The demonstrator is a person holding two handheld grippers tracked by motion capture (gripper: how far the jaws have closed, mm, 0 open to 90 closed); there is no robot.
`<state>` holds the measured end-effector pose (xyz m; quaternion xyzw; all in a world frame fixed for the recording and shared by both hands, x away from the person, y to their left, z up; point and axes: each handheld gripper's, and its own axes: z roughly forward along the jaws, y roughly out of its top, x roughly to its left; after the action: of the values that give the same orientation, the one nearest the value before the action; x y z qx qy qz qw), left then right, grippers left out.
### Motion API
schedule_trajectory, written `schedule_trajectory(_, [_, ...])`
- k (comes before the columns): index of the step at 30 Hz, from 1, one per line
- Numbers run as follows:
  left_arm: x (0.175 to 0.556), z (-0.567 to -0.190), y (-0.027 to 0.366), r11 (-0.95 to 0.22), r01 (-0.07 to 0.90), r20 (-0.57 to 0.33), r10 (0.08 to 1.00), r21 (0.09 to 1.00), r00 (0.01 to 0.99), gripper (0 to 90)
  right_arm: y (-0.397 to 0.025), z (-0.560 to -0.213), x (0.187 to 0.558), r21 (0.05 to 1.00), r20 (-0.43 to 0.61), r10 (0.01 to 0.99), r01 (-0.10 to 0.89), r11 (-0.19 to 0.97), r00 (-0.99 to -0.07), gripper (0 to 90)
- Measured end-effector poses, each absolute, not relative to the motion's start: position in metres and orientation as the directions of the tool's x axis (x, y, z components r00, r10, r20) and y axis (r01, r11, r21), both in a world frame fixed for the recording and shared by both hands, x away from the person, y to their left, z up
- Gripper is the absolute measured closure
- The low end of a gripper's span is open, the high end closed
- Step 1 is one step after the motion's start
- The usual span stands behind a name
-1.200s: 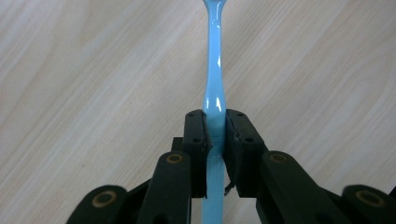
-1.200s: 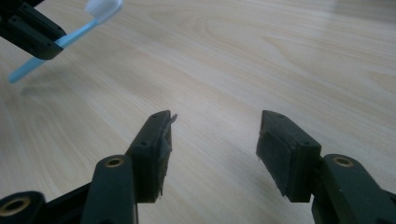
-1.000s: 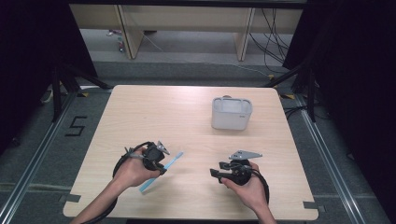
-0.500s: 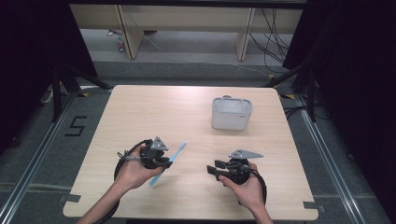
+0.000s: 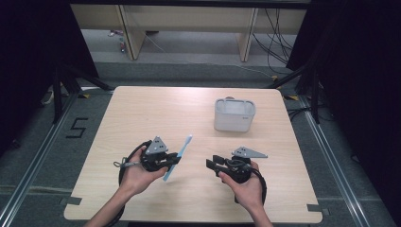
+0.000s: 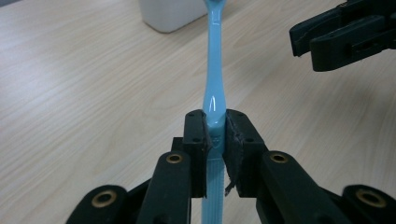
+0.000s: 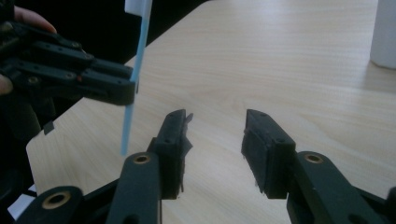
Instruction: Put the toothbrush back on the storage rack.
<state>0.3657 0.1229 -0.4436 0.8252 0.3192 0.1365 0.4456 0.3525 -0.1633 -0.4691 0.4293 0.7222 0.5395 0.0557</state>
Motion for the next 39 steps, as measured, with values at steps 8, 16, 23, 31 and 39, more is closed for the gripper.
schedule_trajectory(8, [0.365,-0.445,0.117,-0.342,0.353,-0.048,0.656,0.871,0.754,78.6,-0.157,-0.458,0.354,0.861,0.379,0.677,0.508,-0.009,-0.631,66.9])
schedule_trajectory(16, [0.363,-0.447,0.108,-0.302,0.310,-0.046,0.646,0.901,0.762,78.7,-0.143,-0.445,0.355,0.869,0.390,0.640,0.495,-0.018,-0.662,71.4])
schedule_trajectory(23, [0.362,-0.446,0.103,-0.265,0.294,-0.061,0.640,0.918,0.766,78.7,-0.132,-0.440,0.361,0.884,0.385,0.626,0.467,-0.038,-0.679,73.5])
schedule_trajectory(31, [0.360,-0.443,0.097,-0.261,0.276,-0.050,0.635,0.925,0.771,78.7,-0.126,-0.440,0.365,0.887,0.386,0.633,0.458,-0.055,-0.672,74.1])
schedule_trajectory(39, [0.359,-0.442,0.093,-0.244,0.274,-0.058,0.639,0.930,0.767,78.7,-0.122,-0.437,0.367,0.897,0.374,0.629,0.438,-0.059,-0.682,77.8])
